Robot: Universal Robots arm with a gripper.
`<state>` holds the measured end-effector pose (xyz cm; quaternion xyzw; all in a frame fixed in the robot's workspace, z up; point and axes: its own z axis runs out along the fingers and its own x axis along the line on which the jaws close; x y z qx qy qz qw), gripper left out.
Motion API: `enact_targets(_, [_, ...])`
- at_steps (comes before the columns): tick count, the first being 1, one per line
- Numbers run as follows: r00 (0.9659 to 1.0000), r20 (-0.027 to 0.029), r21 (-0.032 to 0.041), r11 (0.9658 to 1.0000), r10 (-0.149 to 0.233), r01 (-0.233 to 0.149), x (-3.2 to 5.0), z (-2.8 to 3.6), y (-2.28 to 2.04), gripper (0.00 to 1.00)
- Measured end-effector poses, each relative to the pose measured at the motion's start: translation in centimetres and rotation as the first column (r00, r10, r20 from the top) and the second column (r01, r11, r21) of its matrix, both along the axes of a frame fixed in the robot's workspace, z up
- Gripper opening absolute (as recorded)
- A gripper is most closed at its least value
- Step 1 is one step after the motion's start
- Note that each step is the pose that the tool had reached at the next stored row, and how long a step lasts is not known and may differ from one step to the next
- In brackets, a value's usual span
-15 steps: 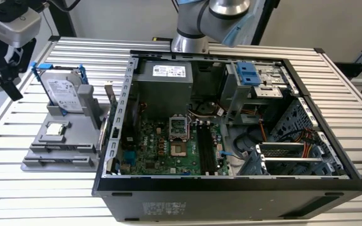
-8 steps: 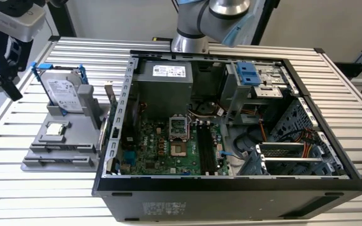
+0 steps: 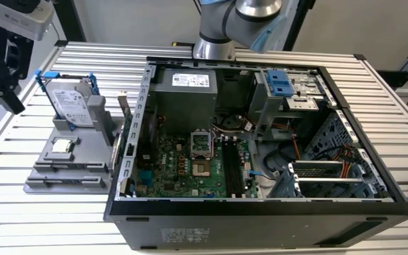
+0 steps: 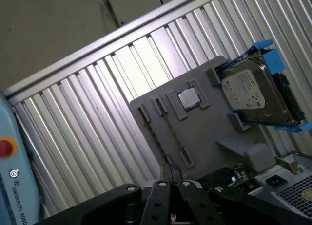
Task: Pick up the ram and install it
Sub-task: 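Pick up the ram and move it above insertion slot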
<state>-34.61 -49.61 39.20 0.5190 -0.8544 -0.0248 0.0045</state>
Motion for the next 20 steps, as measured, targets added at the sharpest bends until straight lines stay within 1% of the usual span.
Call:
enact_targets(2, [0.9993,0.0000,0.0000,0.9993,0.037,-0.037,0.00,0.00,0.00,0.00])
enact_targets(3, [0.9980,0.0000,0.0000,0.9980,0.064,-0.064,0.00,0.00,0.00,0.00])
enact_targets(5, [0.9951,0.0000,0.0000,0.9951,0.098,-0.098,0.00,0.00,0.00,0.00])
enact_targets(7, [0.9909,0.0000,0.0000,0.9909,0.135,-0.135,0.00,0.00,0.00,0.00])
enact_targets(10, [0.9822,0.0000,0.0000,0.9822,0.188,-0.188,0.00,0.00,0.00,0.00])
enact_targets(13, [0.9703,0.0000,0.0000,0.9703,0.242,-0.242,0.00,0.00,0.00,0.00])
enact_targets(15, [0.9607,0.0000,0.0000,0.9607,0.278,-0.278,0.00,0.00,0.00,0.00])
enact_targets(18, [0.9444,-0.0001,0.0000,0.9444,0.329,-0.329,0.00,0.00,0.00,0.00])
enact_targets(19, [0.9383,0.0000,0.0000,0.9383,0.346,-0.346,0.00,0.00,0.00,0.00])
enact_targets(20, [0.9313,0.0000,0.0000,0.9313,0.364,-0.364,0.00,0.00,0.00,0.00])
